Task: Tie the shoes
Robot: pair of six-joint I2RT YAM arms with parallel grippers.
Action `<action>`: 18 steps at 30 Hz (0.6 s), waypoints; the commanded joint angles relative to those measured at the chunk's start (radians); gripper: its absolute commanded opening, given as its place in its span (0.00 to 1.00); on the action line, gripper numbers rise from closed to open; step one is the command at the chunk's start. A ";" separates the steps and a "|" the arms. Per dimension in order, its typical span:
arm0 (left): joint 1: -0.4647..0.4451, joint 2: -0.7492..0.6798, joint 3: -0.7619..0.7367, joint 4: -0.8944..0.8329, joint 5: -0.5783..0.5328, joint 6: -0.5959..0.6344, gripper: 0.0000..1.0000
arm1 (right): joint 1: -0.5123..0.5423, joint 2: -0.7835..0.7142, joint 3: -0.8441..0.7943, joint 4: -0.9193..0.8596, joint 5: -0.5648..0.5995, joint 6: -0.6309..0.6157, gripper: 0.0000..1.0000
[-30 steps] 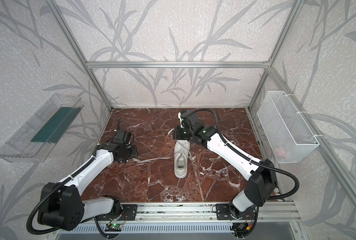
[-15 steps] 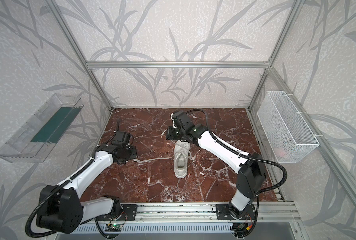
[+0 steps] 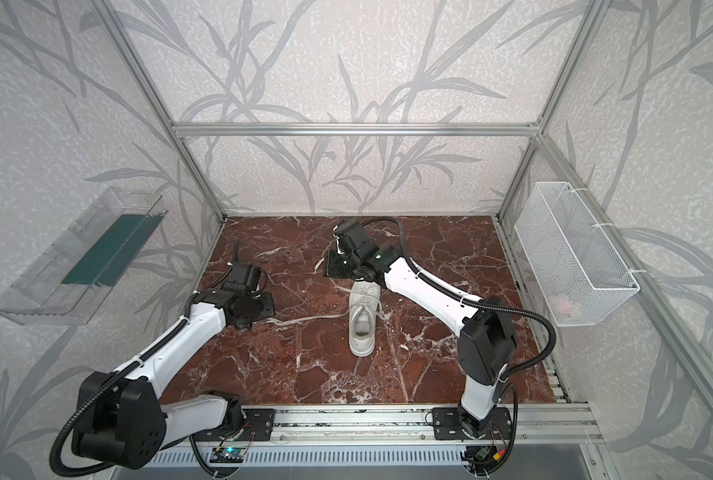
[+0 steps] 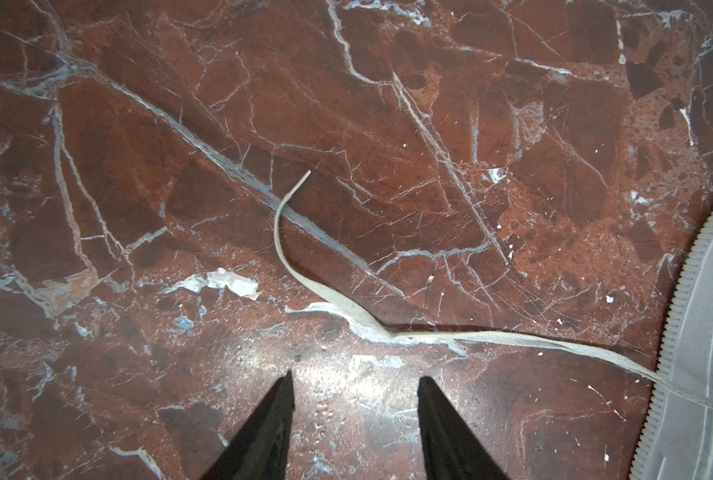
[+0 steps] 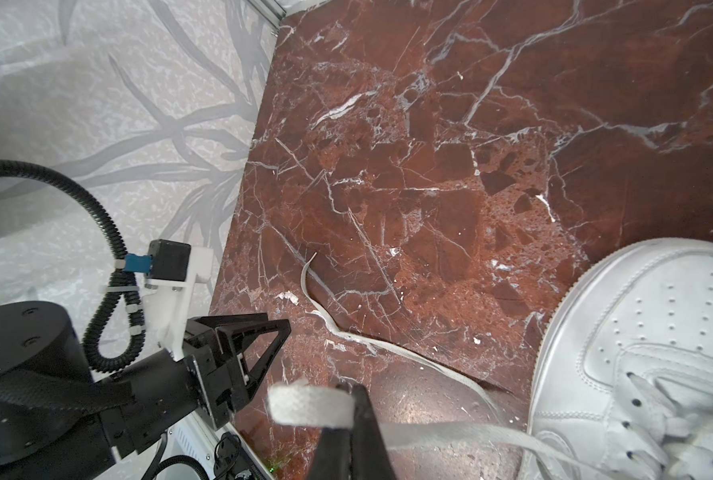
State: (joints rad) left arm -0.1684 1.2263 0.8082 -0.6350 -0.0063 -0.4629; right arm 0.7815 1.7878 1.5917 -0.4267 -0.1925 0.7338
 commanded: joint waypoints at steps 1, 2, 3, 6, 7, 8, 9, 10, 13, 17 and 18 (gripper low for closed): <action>0.000 -0.023 -0.011 -0.018 -0.017 0.012 0.51 | 0.006 0.038 0.044 0.014 -0.001 0.004 0.00; 0.000 -0.024 -0.009 -0.018 -0.016 0.011 0.51 | 0.006 0.048 0.049 0.013 -0.002 0.006 0.00; 0.000 -0.025 -0.010 -0.020 -0.016 0.011 0.51 | 0.006 0.060 0.051 0.014 -0.002 0.006 0.00; 0.000 -0.030 -0.011 -0.023 -0.017 0.012 0.51 | 0.005 0.096 0.067 0.020 0.002 0.011 0.00; 0.000 -0.031 -0.011 -0.022 -0.015 0.011 0.51 | 0.005 0.112 0.079 0.019 0.004 0.011 0.00; 0.000 -0.031 -0.011 -0.023 -0.015 0.011 0.51 | 0.005 0.127 0.090 0.018 0.004 0.011 0.00; 0.000 -0.033 -0.011 -0.024 -0.014 0.011 0.51 | 0.005 0.143 0.104 0.014 0.007 0.011 0.00; 0.000 -0.034 -0.011 -0.025 -0.012 0.009 0.51 | 0.005 0.162 0.119 0.013 0.011 0.009 0.00; 0.000 -0.039 -0.011 -0.028 -0.010 0.007 0.51 | 0.001 0.224 0.169 -0.005 0.006 0.009 0.00; 0.000 -0.049 -0.013 -0.038 -0.012 0.008 0.51 | -0.011 0.307 0.233 -0.043 -0.012 0.014 0.00; -0.001 -0.053 -0.015 -0.040 -0.013 0.008 0.51 | -0.017 0.329 0.248 -0.055 -0.028 0.019 0.00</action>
State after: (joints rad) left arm -0.1684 1.2049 0.8066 -0.6380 -0.0063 -0.4629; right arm 0.7746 2.0724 1.7950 -0.4324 -0.1967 0.7406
